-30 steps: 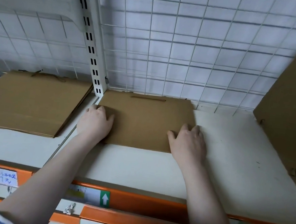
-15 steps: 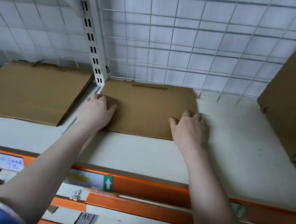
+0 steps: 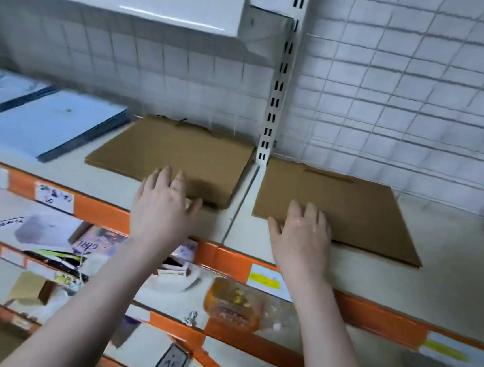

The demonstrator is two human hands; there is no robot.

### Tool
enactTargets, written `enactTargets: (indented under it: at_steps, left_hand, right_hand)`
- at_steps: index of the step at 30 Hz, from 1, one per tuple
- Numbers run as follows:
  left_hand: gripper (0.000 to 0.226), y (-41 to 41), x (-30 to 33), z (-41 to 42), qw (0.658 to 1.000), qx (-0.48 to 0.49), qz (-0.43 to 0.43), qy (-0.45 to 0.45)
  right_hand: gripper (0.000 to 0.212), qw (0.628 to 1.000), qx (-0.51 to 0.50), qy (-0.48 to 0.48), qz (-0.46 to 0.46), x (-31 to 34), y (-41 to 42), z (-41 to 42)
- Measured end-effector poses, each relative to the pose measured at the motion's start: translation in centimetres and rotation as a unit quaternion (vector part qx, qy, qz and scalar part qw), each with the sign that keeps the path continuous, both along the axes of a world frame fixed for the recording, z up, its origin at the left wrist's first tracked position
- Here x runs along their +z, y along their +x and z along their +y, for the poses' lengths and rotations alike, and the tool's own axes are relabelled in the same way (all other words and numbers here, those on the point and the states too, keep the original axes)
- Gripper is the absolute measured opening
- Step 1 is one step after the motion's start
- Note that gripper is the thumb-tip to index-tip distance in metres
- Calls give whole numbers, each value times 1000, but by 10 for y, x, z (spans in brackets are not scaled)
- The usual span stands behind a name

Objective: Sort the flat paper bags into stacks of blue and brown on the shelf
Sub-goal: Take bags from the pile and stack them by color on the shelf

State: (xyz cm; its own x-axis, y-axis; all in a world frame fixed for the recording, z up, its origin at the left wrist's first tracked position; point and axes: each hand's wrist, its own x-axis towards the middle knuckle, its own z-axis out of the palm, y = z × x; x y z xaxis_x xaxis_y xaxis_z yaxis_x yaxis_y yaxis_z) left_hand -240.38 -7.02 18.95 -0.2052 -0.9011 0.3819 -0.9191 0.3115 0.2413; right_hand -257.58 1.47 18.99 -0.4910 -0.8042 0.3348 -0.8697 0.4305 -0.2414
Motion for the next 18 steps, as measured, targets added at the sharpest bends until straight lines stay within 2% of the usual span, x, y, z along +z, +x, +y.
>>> enactTargets:
  at_steps: [9,18]
  left_hand:
    - [59,233,5,0,991,131,32,-20]
    - [52,383,6,-27,974,223,32,-32]
  right_hand:
    - [57,993,120,-3,-12,-7,207,-47]
    - [59,977,211,14,-5,6,340,-116]
